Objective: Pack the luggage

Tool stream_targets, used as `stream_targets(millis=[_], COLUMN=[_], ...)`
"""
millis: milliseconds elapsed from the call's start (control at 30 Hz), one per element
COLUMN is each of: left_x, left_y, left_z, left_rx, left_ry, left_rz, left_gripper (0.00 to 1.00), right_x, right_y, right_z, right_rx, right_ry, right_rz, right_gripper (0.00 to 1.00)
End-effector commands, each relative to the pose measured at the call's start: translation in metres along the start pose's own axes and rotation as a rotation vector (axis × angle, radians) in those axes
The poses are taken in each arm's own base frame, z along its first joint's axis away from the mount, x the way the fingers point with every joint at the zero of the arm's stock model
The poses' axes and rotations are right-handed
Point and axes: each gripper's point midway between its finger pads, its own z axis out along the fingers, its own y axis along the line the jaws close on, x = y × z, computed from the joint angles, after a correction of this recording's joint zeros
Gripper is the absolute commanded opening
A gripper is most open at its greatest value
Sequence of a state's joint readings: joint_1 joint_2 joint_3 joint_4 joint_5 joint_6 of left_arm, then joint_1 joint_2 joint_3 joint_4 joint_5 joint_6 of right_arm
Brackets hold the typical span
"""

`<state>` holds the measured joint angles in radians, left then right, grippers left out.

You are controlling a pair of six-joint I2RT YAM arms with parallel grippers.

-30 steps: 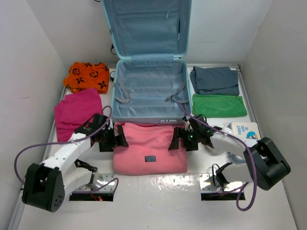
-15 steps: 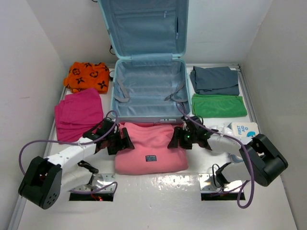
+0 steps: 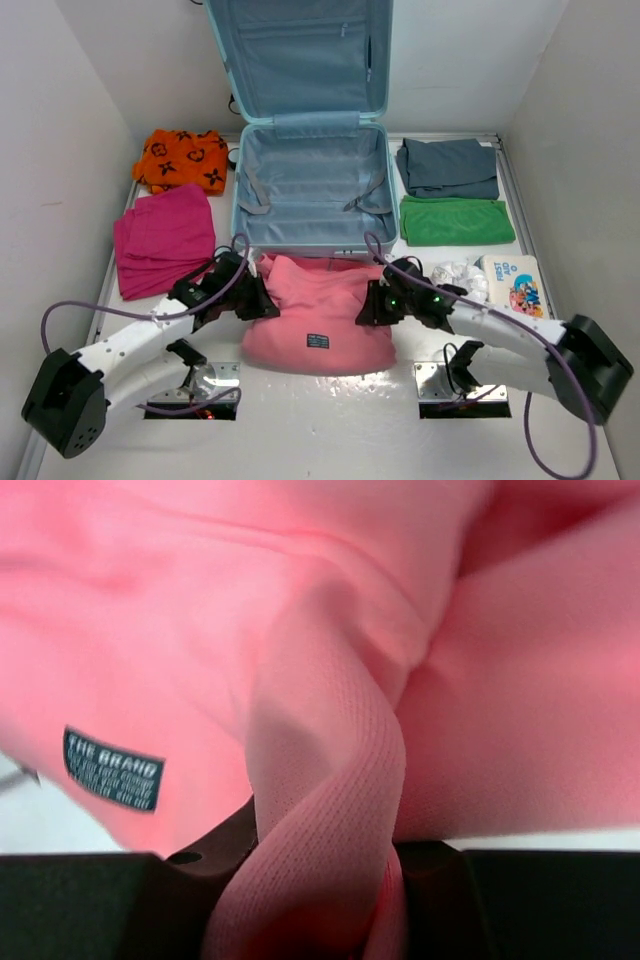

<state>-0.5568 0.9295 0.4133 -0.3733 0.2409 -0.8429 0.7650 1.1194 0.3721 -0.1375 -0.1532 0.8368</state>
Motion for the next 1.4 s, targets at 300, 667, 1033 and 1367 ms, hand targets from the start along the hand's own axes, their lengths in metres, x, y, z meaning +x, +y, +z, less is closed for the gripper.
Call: stream_targets(millis=[300, 667, 1033, 1367], left_x=[-0.046, -0.148, -0.293, -0.378], left_y=[-0.145, -0.202, -0.199, -0.083], left_z=[-0.106, -0.212, -0.182, -0.043], left_rx=[0.462, 0.358, 0.031, -0.076], left_ry=[-0.291, -0.8, -1.041, -0.687], left_rz=[0.514, 0.779, 0.818, 0.387], left_gripper=[0.0, 0.0, 0.0, 0.0], right_x=[-0.062, -0.196, -0.335, -0.38], right_y=[0.101, 0.178, 0.11, -0.022], right_z=[-0.088, -0.187, -0.144, -0.029], right_rx=[-0.244, -0.156, -0.058, -0.095], right_ry=[-0.21, -0.643, -0.788, -0.417], right_rz=[-0.479, -0.789, -0.726, -0.278], right_gripper=[0.0, 0.0, 0.0, 0.0])
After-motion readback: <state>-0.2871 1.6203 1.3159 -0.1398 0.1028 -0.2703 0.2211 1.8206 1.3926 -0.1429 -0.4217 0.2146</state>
